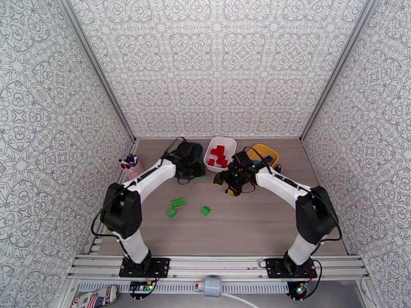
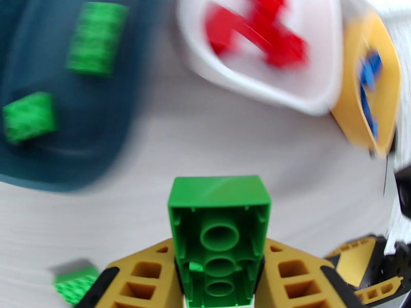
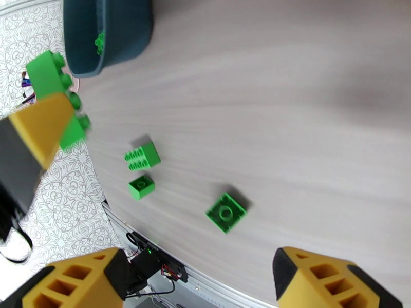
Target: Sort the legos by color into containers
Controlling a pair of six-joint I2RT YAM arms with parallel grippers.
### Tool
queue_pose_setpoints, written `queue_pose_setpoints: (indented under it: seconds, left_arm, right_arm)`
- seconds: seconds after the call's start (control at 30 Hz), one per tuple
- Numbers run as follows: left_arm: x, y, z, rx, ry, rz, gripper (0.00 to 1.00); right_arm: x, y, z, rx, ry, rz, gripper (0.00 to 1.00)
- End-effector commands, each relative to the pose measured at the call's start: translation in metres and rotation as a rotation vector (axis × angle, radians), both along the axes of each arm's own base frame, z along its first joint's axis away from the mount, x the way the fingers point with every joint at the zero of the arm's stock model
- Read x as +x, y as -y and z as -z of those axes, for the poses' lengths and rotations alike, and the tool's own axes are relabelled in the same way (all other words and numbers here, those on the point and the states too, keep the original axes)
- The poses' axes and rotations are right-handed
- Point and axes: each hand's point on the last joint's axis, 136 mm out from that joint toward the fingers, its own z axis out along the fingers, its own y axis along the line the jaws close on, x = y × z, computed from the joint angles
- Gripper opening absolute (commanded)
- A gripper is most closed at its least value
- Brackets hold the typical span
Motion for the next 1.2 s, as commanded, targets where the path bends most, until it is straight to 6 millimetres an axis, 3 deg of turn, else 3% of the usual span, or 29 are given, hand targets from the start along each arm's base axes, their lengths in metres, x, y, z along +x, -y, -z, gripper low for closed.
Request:
queue_pose_setpoints:
  seconds: [0.0,0.13,0.27,0.43,0.6,0.8,1.17]
  left_arm:
    - [0.021,-0.023,-0.006,-0.015,-0.029,-0.067,0.34]
    - [0.048,-0.048,-0.007,-0.005,-0.041,-0.132,0.5]
    - [0.064,-0.048,-0.022,0.009,-0.01,-0.115,0.67]
    - [0.058,-0.047,-0.032,0.04,0.009,-0.091,0.7]
    - [0.029,-0.031,-0.034,0.071,0.024,-0.019,0.7]
    - [-0.023,-0.002,-0.021,0.11,0.021,0.115,0.7]
    - [-0.127,0.04,0.045,0.179,-0.077,0.378,0.73]
  right_arm:
    - [0.004,-0.009,-0.007,0.003,0.001,-0.051,0.79]
    - [0.011,-0.013,-0.005,-0.002,-0.008,-0.064,0.79]
    - [0.011,-0.011,-0.001,-0.02,-0.018,-0.072,0.79]
    - [0.005,-0.005,0.005,-0.047,-0.024,-0.079,0.79]
    - [-0.003,0.006,0.012,-0.087,-0.029,-0.075,0.79]
    - [-0.022,0.023,0.025,-0.138,-0.051,-0.073,0.79]
    - [-0.078,0.067,0.051,-0.214,-0.091,-0.033,0.81]
